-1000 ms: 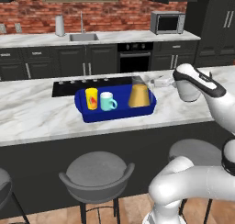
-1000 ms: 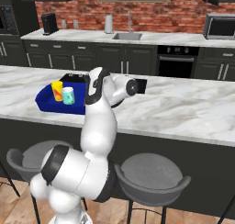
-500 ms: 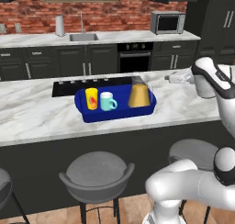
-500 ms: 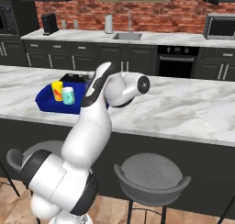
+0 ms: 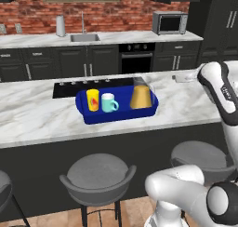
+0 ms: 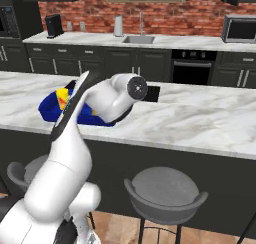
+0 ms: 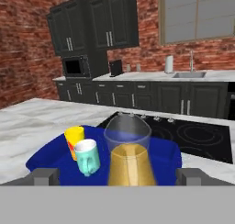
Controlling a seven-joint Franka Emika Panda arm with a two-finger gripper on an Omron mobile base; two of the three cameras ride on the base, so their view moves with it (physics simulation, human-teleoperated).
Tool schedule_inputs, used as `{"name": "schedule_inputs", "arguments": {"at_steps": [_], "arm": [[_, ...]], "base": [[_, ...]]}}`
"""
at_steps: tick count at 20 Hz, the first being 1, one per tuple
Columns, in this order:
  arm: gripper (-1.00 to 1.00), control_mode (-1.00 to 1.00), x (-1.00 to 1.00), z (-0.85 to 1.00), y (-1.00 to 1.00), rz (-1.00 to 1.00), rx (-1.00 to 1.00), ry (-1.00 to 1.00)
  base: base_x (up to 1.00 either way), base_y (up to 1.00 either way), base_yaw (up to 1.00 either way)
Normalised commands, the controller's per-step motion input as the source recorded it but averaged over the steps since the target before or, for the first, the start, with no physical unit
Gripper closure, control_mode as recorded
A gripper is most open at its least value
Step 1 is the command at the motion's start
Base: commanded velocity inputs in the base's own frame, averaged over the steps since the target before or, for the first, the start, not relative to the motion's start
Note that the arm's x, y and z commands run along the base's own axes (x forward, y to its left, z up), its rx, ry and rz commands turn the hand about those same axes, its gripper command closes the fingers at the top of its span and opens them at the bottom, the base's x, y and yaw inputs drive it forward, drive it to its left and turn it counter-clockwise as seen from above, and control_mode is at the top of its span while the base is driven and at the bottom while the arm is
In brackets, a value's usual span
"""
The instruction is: There is a tray on the dining counter. Grab the cup, mug, and pitcher and place them on the tray. The pitcher may be placed next to the tray if it cannot fit the tray.
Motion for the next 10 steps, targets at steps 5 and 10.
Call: {"name": "schedule_inputs", "arguments": {"at_steps": [5,10], "arm": [[-1.00,-1.00,-0.79,0.00,0.47,-0.09,-0.14,0.00],[-1.00,-1.00,-0.80,0.08,0.26,-0.16,-0.07,0.01]], "base": [[0.00,0.00,0.00],[0.00,0.00,0.00]]}}
